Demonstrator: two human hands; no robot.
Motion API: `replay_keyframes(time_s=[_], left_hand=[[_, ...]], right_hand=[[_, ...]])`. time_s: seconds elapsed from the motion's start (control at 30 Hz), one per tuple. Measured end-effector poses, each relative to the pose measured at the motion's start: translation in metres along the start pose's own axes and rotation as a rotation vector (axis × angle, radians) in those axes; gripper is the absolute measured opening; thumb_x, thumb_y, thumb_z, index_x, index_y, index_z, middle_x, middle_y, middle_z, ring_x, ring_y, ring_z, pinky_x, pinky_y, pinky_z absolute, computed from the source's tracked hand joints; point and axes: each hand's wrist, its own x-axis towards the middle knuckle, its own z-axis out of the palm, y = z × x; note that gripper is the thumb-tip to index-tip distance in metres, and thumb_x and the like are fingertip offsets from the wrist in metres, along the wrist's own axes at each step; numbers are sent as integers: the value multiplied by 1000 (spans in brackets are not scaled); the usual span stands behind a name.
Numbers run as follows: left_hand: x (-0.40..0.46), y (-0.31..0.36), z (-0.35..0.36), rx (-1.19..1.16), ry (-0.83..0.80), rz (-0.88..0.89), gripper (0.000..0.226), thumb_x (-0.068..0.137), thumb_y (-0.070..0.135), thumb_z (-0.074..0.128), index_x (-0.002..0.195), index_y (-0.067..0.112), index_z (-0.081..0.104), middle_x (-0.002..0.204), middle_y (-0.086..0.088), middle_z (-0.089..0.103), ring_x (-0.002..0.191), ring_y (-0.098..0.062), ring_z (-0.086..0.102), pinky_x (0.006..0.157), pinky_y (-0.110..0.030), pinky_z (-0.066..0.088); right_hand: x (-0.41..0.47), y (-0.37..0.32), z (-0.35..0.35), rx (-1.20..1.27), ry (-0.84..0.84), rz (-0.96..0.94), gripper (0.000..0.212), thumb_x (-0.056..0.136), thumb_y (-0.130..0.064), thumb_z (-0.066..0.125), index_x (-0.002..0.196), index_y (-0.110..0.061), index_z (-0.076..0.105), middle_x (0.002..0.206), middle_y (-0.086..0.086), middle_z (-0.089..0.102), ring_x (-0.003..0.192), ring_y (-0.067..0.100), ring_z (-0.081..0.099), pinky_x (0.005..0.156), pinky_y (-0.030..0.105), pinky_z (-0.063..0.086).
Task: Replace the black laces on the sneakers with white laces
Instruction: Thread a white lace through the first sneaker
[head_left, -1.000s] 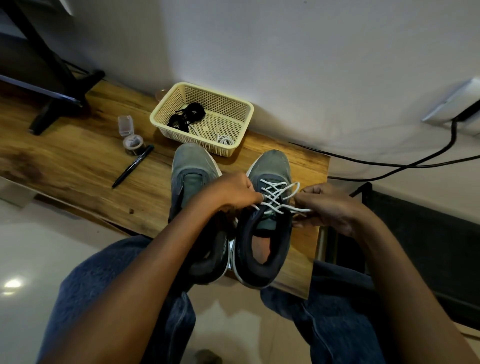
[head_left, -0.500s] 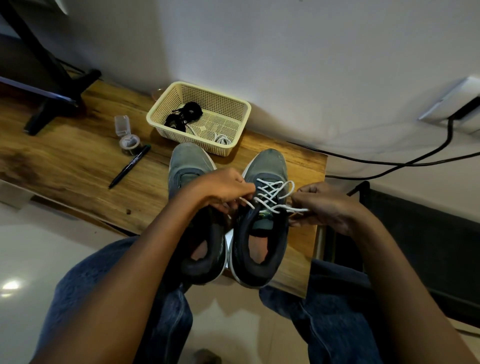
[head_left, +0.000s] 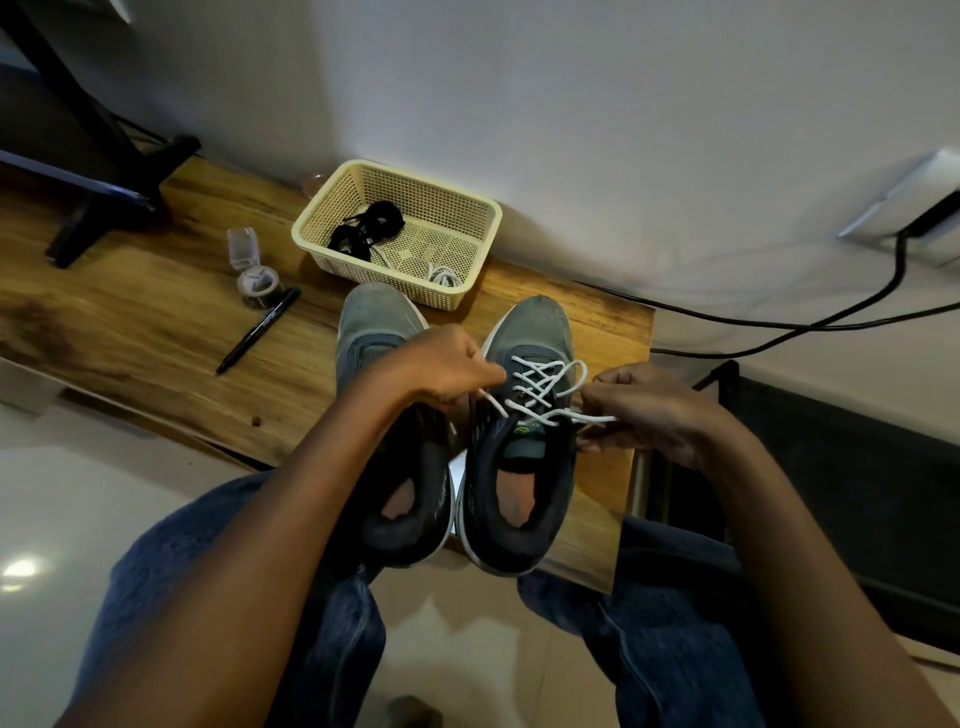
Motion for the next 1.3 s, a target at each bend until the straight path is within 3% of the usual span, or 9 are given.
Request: replay_keyframes(time_s=[0.1,0.27,0.43,0.6,0.73,0.83,0.97,1.1,1.3], left_hand=[[0,3,9,134,-70,-7,28,94,38,56,86,12,63,82,-6,61,75,-19,56,65,-26,44],[1,6,11,114,-119,10,22,93,18,54,71,16,55,75,-8,53,68,-18,47,59,-26,35],[-9,5,-9,-45,-23,75,28,93,27,54,69,14,61,67,-1,54,62,-14,46,59,-26,36],[-4,6,5,181,-37,27,39,92,42,56,84,6,68,82,-9,62,74,-18,54,67,-28,37],[-2,8,7,177,-59,63,21,91,26,60,72,17,60,80,-4,63,72,-16,53,69,-27,39],[-9,7,-2,42,-1,134,21,92,22,57,76,11,65,73,0,62,68,-13,53,70,-28,40],[-9,4,-8,-104,107,161,25,93,31,53,77,16,65,81,-4,66,78,-21,60,82,-37,48],[-2,2,7,155,42,95,29,89,48,59,79,22,66,81,4,65,81,-16,61,79,-31,46],[-2,4,0,13,180,201,12,86,24,69,76,19,67,71,6,67,72,-15,64,81,-38,53]], right_hand=[[0,-2,0,-4,0,4,16,95,-11,54,85,-1,62,69,13,69,60,21,67,56,26,58],[-1,-2,0,-11,-5,2,18,95,-11,54,84,0,63,71,14,69,60,20,67,52,24,56],[0,-1,0,2,-27,15,20,93,-12,57,78,-3,66,74,15,71,63,20,69,63,28,60],[0,-2,0,-8,-14,15,18,95,-10,54,82,-1,63,72,14,70,64,22,68,61,28,60],[-4,-4,1,-3,-11,20,20,95,-10,54,79,-2,62,71,15,69,64,22,67,57,25,59],[-4,-4,1,-6,-15,25,21,95,-10,54,77,-2,63,69,14,70,63,20,68,58,25,59],[-2,-3,0,-15,-11,15,23,94,-8,54,73,-2,62,73,17,69,64,22,68,61,27,60],[-4,-5,1,-16,-11,21,22,95,-7,53,75,-2,61,71,16,69,65,23,67,58,26,59],[-4,-5,2,-21,-2,16,25,95,-7,52,71,-3,60,66,14,69,64,22,67,58,26,59]])
